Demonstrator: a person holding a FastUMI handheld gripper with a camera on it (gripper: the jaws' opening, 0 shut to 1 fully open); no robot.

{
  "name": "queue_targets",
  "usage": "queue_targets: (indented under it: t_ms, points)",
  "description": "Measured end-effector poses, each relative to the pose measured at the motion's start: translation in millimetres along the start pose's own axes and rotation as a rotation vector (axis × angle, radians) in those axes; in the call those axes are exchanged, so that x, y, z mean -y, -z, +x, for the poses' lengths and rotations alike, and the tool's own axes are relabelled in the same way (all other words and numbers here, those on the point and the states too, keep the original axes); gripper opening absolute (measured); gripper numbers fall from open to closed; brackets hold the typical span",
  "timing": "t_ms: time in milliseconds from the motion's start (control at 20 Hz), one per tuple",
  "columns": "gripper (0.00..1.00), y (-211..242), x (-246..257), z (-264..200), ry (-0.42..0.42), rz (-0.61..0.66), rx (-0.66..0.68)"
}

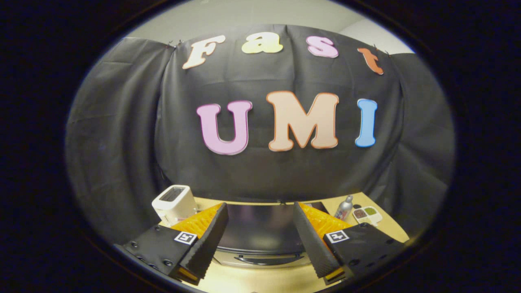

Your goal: Open the toaster oven, put the food inside, and close the toaster oven door.

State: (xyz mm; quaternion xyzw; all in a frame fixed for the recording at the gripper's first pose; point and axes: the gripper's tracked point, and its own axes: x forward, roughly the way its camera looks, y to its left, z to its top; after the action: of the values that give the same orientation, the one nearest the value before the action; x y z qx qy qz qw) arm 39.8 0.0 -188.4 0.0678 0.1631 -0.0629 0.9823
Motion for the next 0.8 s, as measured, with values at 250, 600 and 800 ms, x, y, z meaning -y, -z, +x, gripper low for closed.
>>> queue_targets:
  t_ms: [250, 600, 800]
  points:
    - [0.99, 65, 15, 18, 0.06, -0.002, -0.112]
    - [0.99, 113, 24, 29, 0.078, -0.01, -0.194]
    - [1.0, 127, 25, 30, 0.072, 0.036, -0.209]
